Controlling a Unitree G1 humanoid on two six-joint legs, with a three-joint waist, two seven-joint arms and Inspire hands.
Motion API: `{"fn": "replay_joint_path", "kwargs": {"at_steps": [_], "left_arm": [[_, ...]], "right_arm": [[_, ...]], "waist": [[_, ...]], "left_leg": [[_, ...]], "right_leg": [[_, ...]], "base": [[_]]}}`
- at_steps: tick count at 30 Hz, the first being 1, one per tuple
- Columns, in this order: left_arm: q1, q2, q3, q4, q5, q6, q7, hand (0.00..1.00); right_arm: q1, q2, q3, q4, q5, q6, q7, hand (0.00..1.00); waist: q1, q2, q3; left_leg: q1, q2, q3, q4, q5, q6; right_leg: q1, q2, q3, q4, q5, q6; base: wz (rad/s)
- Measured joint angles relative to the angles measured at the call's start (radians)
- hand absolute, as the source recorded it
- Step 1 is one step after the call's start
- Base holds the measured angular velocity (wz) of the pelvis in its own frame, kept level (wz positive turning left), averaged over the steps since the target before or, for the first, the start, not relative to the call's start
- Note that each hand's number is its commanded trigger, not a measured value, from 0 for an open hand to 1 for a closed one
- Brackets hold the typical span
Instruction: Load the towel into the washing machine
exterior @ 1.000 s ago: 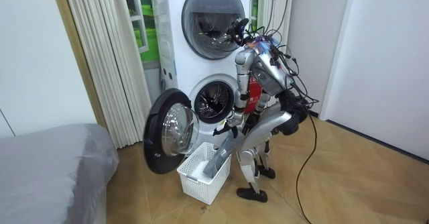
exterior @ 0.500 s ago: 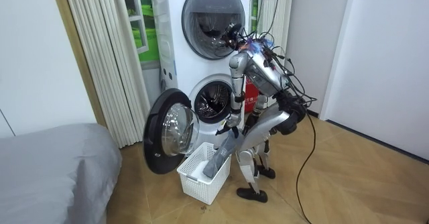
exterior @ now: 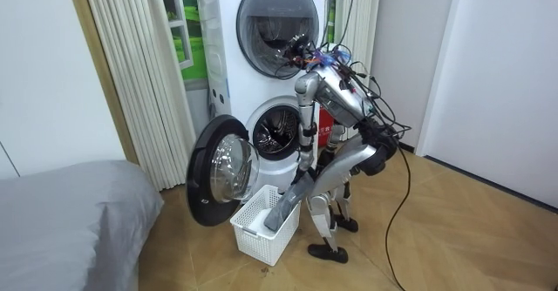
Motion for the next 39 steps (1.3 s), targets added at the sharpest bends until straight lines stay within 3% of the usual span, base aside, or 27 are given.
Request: {"fn": "replay_joint_path", "kwargs": {"at_steps": [1,7,17,29,36,39], "left_arm": [[-0.004,0.0,-0.001,0.004,-0.028,0.0,-0.014,1.0],[-0.027,-0.001,0.003,0.016,-0.085,0.009,-0.06,1.0],[-0.037,0.0,0.002,0.015,-0.083,0.043,-0.084,1.0],[0.004,-0.007,0.001,-0.006,0.053,0.046,-0.068,1.0],[0.044,-0.018,0.002,-0.005,0.059,0.047,-0.036,1.0],[0.068,-0.022,0.013,-0.004,0.059,0.047,-0.008,1.0]], "right_arm": [[-0.013,0.01,0.0,0.023,0.0,-0.001,0.0,0.0],[-0.034,0.041,-0.003,0.062,-0.001,0.002,0.001,0.0],[-0.032,0.044,-0.019,0.065,0.004,0.022,-0.001,0.0],[-0.018,0.047,-0.018,0.061,0.034,0.02,-0.026,0.0],[0.022,0.047,-0.015,0.102,0.081,0.018,-0.022,0.0],[0.046,0.039,-0.014,0.102,0.075,0.016,-0.025,0.0]], "waist": [[-0.003,-0.002,0.0006],[-0.012,-0.024,0.0011],[-0.015,-0.026,0.0003],[-0.014,-0.029,-0.0029],[0.003,-0.025,-0.0055],[0.01,-0.023,-0.0071]], "left_leg": [[0.0,0.0,0.0,0.0,0.0,0.0],[0.0,-0.002,-0.003,0.001,-0.001,0.0],[0.011,-0.017,-0.002,0.002,-0.001,0.002],[0.024,-0.022,0.002,0.005,0.002,0.003],[0.115,-0.022,-0.002,0.003,0.002,0.002],[0.159,-0.033,-0.001,-0.02,0.011,0.003]], "right_leg": [[0.0,0.001,0.0,-0.001,0.0,0.0],[0.0,-0.004,0.001,0.0,0.0,0.0],[0.004,-0.016,0.008,0.012,-0.002,0.004],[0.011,-0.022,0.014,0.027,-0.003,0.005],[0.106,-0.021,0.011,0.019,-0.003,0.005],[0.146,-0.032,0.01,0.007,-0.001,0.007]], "base": [[0.0],[-0.01],[0.02],[0.0],[0.0],[0.1]]}}
